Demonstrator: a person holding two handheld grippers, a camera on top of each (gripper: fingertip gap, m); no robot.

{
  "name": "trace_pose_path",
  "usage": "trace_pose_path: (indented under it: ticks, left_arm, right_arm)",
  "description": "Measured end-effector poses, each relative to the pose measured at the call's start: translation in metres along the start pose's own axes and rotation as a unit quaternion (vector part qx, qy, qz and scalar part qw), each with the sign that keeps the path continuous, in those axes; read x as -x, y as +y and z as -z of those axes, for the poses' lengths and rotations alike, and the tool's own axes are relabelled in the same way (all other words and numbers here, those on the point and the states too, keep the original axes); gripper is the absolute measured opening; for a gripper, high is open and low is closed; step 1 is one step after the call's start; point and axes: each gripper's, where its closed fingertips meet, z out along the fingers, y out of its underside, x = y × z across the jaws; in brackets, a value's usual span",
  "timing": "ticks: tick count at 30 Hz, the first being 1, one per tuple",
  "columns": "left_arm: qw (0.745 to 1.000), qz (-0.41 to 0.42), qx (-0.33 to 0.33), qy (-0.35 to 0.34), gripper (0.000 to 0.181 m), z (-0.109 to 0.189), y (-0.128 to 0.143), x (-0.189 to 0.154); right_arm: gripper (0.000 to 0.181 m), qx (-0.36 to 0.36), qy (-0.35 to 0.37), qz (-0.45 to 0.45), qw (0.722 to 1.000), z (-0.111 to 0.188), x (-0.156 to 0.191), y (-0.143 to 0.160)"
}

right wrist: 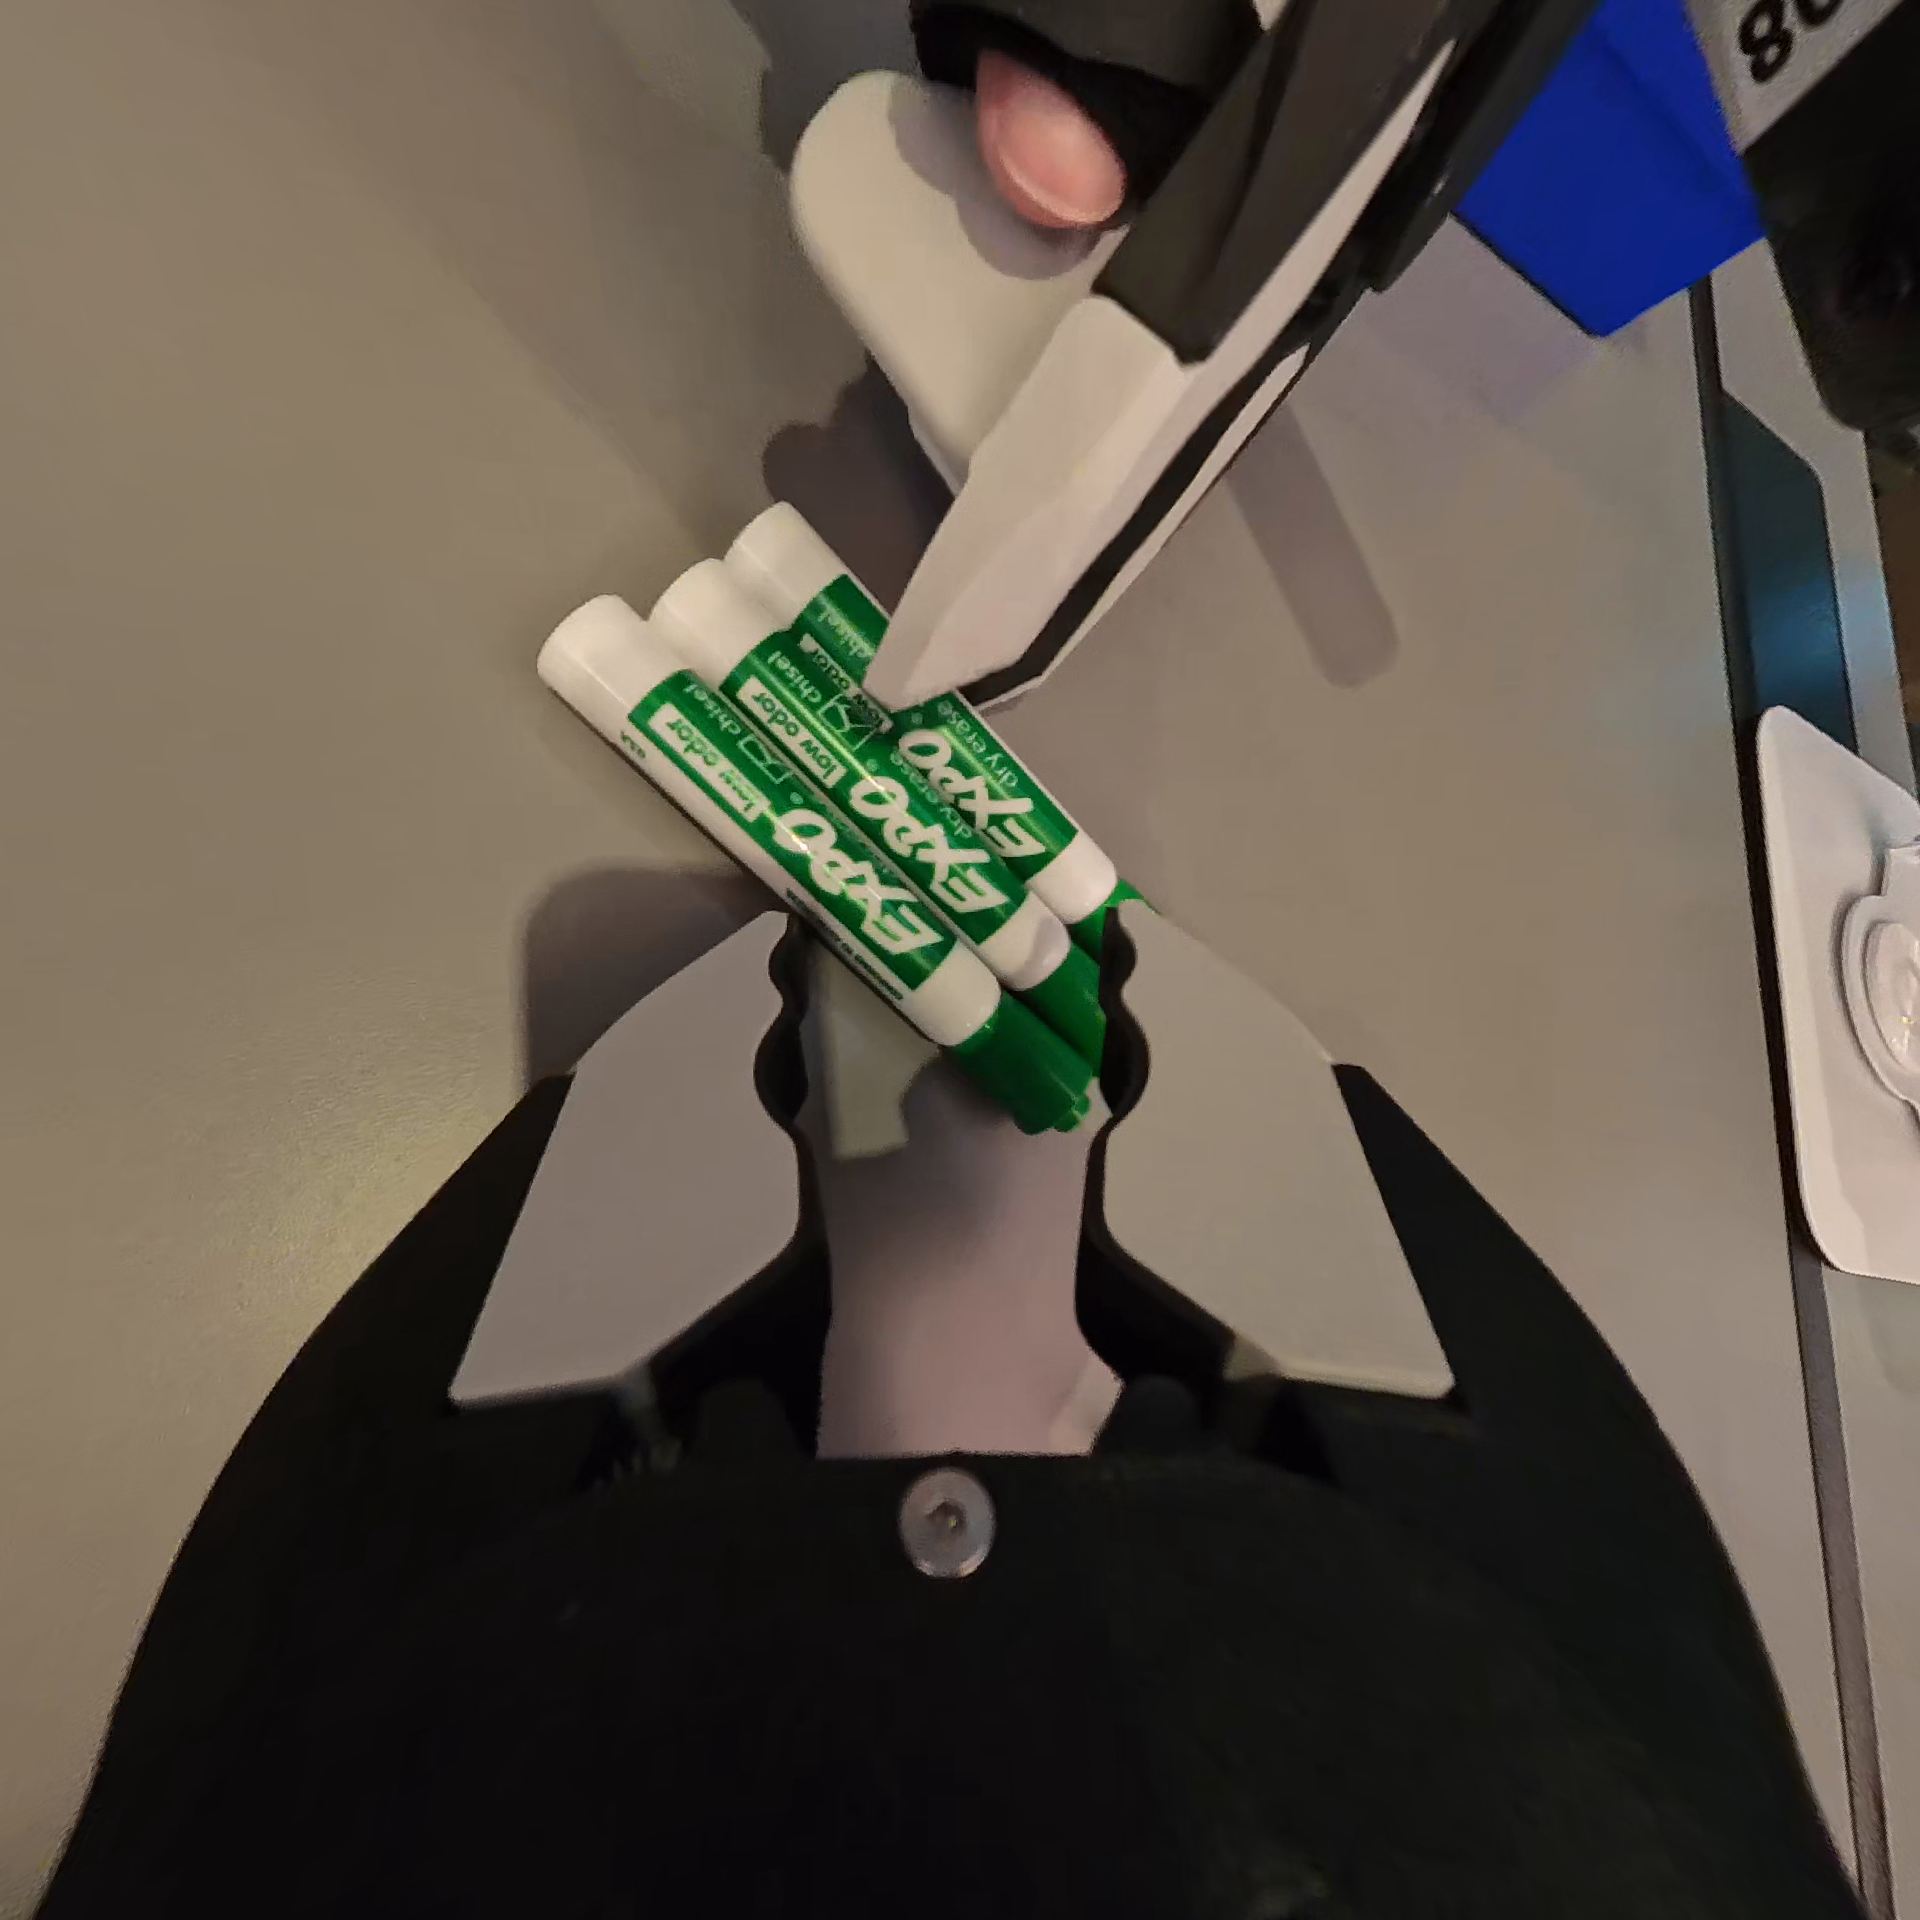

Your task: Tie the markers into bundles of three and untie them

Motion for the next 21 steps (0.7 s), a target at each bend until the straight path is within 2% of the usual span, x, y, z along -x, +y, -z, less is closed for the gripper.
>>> trace_pose_path:
  ticks: [7, 15, 21]
  left_arm:
    - [0.998, 0.022, 0.051, -0.036, 0.046, -0.002, -0.001, -0.001]
    - [0.993, -0.028, 0.089, -0.069, 0.049, -0.005, 0.002, -0.002]
    - [0.990, -0.050, 0.106, -0.080, 0.051, -0.009, -0.003, -0.004]
  right_arm:
    - [0.061, -0.016, 0.012, -0.011, 1.000, -0.001, -0.004, 0.000]
    - [0.062, -0.027, 0.000, -0.012, 1.000, 0.000, 0.008, -0.007]
    - [0.063, -0.039, -0.001, -0.035, 0.999, 0.001, 0.005, -0.006]
